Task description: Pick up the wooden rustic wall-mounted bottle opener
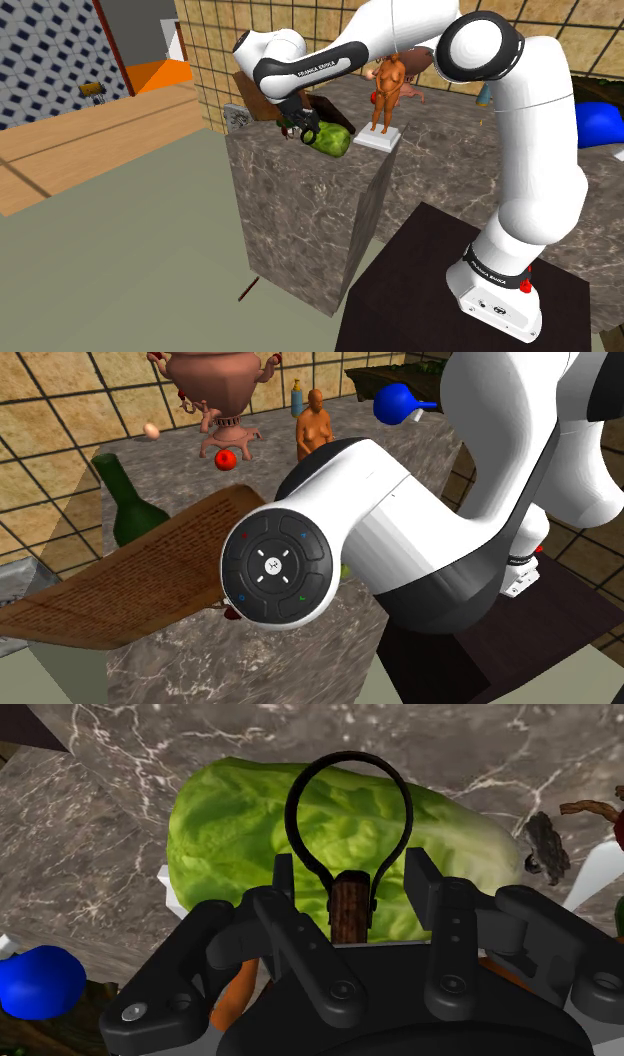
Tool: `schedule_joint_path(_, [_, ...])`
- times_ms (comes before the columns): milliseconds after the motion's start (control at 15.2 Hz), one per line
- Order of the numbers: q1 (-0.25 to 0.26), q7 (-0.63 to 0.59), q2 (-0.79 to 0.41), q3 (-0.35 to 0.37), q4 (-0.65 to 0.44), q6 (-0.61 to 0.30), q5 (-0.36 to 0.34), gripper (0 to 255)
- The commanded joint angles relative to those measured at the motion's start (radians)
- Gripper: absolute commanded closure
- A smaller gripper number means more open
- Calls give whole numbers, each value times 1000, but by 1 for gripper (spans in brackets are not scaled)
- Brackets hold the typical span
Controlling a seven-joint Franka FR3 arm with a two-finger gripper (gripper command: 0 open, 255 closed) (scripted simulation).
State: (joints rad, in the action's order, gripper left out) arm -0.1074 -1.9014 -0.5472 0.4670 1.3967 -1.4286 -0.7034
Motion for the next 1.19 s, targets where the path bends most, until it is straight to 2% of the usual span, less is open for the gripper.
schedule_joint_path(0, [-1,0,-1,-1,1,0,0,255])
schedule_joint_path(198, [-2,-1,2,0,6,-1,1,255])
schedule_joint_path(1122, [27,84,24,1,-145,145,-1,255])
